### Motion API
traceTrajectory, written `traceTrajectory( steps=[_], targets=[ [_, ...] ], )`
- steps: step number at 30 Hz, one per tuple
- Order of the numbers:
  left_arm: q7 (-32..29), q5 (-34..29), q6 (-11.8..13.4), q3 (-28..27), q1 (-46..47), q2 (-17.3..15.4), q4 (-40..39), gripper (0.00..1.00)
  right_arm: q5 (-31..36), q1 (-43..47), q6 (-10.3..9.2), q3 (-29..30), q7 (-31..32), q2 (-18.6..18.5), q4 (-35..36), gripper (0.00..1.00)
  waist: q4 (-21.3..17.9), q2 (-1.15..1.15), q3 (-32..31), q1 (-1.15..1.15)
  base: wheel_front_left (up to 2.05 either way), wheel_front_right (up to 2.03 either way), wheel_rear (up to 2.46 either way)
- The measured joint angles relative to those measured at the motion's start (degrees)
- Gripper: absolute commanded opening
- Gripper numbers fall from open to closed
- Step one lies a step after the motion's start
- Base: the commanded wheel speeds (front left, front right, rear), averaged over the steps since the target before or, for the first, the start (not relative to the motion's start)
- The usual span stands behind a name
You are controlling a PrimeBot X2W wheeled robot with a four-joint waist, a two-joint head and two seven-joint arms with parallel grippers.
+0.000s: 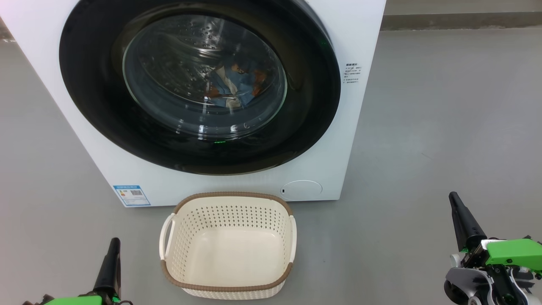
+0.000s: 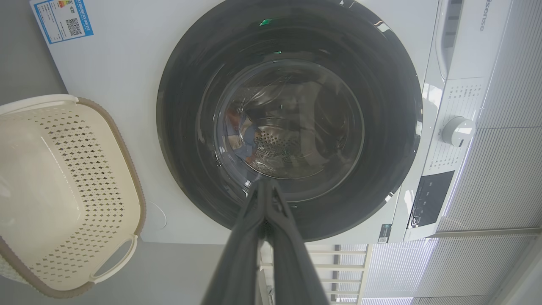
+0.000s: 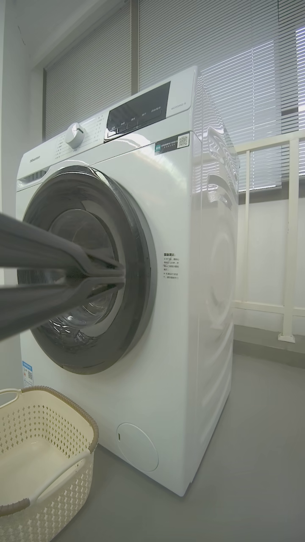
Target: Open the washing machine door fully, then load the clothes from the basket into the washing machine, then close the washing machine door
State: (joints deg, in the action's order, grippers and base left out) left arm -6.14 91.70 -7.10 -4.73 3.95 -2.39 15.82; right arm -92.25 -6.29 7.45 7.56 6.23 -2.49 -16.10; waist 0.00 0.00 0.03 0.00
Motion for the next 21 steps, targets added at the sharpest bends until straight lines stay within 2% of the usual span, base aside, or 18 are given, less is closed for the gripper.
traceTrajectory(
  steps=[21],
  targets=[
    [0.0,0.0,0.0,0.0,0.0,0.0,0.0,0.00,0.0,0.0,0.00,0.0,0.0,0.0,0.0,0.00,0.0,0.00,0.0,0.00,0.00,0.00,0.00]
  ],
)
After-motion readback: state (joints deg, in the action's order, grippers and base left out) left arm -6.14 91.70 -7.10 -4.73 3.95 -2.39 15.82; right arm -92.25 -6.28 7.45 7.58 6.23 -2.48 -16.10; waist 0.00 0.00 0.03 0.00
